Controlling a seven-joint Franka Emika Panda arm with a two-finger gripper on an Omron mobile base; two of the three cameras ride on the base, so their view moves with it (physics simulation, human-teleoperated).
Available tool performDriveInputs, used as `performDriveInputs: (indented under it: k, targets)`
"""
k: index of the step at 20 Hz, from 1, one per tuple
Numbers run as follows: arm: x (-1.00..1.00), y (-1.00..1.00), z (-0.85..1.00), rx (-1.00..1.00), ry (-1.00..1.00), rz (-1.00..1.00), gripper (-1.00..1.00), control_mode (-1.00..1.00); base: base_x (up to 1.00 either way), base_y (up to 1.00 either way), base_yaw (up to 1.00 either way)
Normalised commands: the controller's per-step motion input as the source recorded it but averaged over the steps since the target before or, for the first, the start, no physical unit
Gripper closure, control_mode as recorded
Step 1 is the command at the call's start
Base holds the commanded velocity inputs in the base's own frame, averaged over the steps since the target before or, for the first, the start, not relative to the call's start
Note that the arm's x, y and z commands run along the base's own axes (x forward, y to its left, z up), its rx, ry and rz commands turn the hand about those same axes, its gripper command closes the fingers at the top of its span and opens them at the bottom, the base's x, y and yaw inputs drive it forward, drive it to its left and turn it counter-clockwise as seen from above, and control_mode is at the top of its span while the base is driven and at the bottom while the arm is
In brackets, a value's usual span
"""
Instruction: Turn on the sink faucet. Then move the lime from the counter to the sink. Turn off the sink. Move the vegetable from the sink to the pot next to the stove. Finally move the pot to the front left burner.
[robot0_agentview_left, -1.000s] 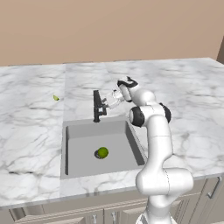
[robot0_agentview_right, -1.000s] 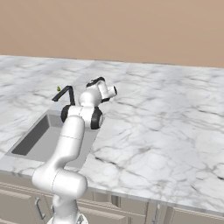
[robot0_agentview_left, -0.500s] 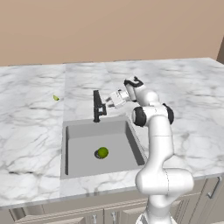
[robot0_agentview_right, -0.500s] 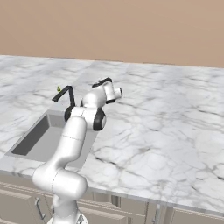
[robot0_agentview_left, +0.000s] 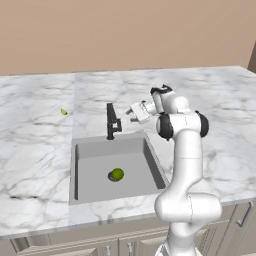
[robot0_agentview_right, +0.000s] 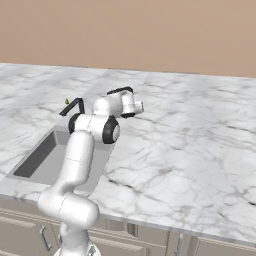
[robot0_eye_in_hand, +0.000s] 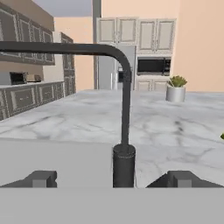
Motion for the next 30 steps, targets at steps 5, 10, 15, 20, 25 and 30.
performDriveInputs:
  k: [5,10,15,20,25,30]
  targets:
    - [-0.92,0.00,0.44,0.04,-0.08,-0.12,-1.00,-1.00,0.00,0.00,0.00]
    - [-0.88,0.00,0.48,0.01,-0.05,-0.14,-1.00,-1.00,0.00,0.00,0.00]
    - [-0.73,0.00,0.45,-0.02,0.00,-0.12,-1.00,-1.00,0.00,0.00,0.00]
    - [-0.72,0.00,0.31,-0.08,0.10,-0.09,-1.00,-1.00,0.00,0.00,0.00]
    - [-0.73,0.00,0.14,-0.09,0.16,-0.09,-1.00,-1.00,0.00,0.00,0.00]
    - [-0.59,0.05,0.04,-0.12,0.21,-0.13,-1.00,-1.00,0.00,0.00,0.00]
